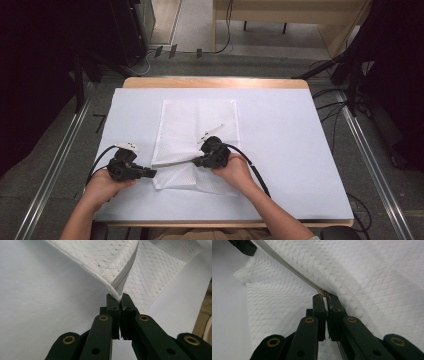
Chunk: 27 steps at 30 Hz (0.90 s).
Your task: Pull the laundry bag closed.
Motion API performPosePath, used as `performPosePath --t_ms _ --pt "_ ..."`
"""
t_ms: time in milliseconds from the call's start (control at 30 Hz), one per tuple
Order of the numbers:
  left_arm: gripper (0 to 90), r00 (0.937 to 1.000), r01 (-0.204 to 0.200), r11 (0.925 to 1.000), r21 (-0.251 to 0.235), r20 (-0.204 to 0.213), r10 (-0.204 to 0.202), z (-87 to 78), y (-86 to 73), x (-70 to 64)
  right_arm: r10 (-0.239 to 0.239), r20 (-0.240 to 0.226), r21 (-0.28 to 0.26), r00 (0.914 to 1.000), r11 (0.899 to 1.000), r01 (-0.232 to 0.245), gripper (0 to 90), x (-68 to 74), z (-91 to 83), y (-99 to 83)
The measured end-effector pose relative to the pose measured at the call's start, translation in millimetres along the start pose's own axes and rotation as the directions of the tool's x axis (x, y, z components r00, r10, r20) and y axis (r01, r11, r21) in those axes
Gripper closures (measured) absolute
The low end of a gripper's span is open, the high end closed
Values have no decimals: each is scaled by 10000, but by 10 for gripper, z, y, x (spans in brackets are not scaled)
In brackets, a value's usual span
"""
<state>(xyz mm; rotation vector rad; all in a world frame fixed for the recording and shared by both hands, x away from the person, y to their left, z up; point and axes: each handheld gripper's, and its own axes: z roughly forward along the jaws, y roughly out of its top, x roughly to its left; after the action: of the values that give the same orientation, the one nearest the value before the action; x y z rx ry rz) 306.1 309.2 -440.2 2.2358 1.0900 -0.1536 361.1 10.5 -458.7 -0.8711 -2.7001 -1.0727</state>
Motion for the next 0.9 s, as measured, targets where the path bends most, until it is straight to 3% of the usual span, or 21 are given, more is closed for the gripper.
performPosePath --t_ms 367,900 --pt "888 9998 24 10000 -76 193 -23 -13 -6 13 43 125 140 9999 9999 -45 881 -21 -48 -46" --pt "888 9999 87 10000 -36 129 -87 -27 -19 25 345 293 176 9990 9992 -350 881 -131 -168 -145"
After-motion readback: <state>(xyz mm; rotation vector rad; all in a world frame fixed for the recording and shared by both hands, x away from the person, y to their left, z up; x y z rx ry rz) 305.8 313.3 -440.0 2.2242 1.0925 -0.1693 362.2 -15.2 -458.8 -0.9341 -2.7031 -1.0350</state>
